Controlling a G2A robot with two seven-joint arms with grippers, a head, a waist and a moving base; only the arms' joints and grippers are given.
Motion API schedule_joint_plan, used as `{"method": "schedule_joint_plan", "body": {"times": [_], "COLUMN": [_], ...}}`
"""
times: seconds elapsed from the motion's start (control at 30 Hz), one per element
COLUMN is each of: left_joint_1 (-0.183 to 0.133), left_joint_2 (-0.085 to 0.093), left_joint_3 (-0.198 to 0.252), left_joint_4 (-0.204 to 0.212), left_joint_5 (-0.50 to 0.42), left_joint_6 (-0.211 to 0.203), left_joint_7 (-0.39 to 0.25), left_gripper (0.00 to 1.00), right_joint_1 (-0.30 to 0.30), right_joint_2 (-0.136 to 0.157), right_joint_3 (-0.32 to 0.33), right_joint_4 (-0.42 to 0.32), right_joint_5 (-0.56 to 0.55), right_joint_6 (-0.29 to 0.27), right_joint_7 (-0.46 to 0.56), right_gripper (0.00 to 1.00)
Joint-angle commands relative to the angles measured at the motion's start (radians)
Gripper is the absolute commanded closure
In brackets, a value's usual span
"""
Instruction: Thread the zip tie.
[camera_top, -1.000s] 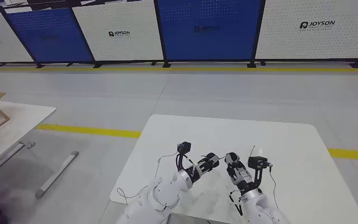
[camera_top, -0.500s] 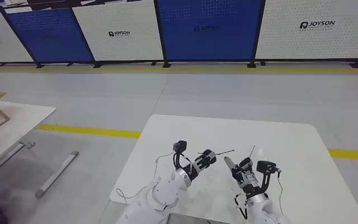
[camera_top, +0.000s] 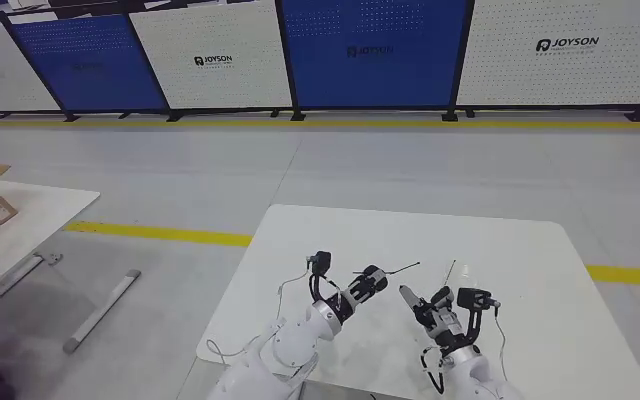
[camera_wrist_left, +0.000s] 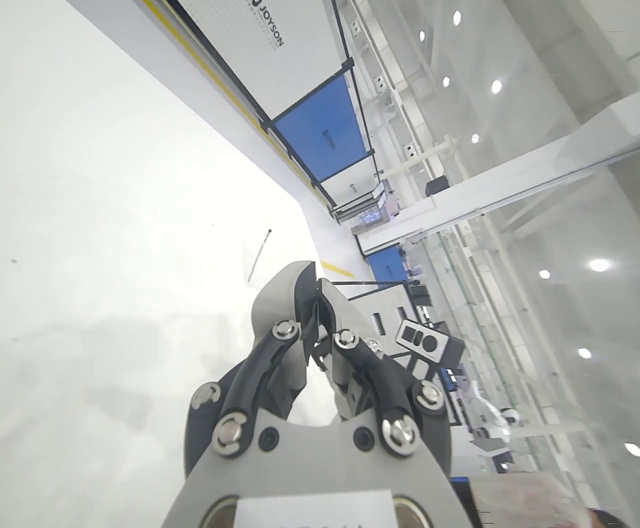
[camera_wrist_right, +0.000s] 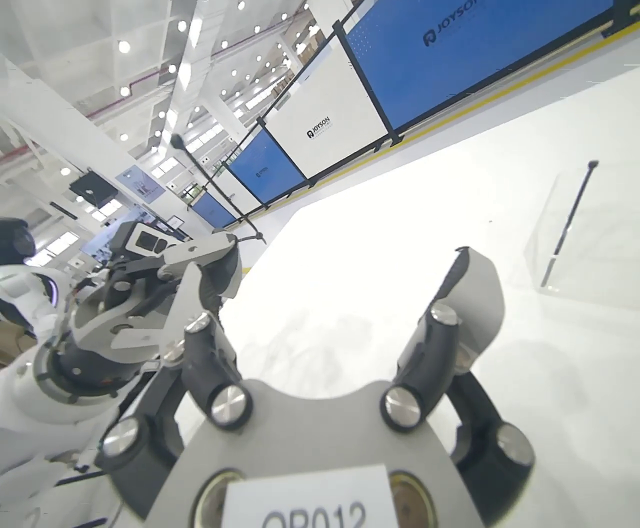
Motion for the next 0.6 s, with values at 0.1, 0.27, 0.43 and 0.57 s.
{"method": "schedule_joint_plan", "body": {"times": [0.1,0.27,0.43,0.57], "left_joint_1": [0.006,0.002,0.002,0.001], "left_joint_2": [-0.001,-0.002,-0.002,-0.004], "left_joint_3": [-0.025,-0.028,-0.028,-0.017], "left_joint_4": [-0.017,-0.020,-0.020,-0.019], "left_joint_5": [-0.123,-0.129,-0.129,-0.160], "left_joint_6": [0.018,0.025,0.025,0.036], "left_joint_7": [-0.011,-0.010,-0.010,-0.033], "left_gripper": [1.00,1.00,1.00,1.00], "right_joint_1": [0.040,0.044,0.044,0.067], "right_joint_2": [0.007,0.008,0.008,0.006], "right_joint_3": [-0.013,-0.020,-0.020,-0.028], "right_joint_4": [0.062,0.073,0.073,0.087], "right_joint_5": [-0.216,-0.267,-0.267,-0.267], "right_joint_6": [-0.015,0.003,0.004,0.003], "right_joint_7": [-0.071,-0.083,-0.082,-0.054], "right_gripper": [0.00,0.00,0.00,0.00]}}
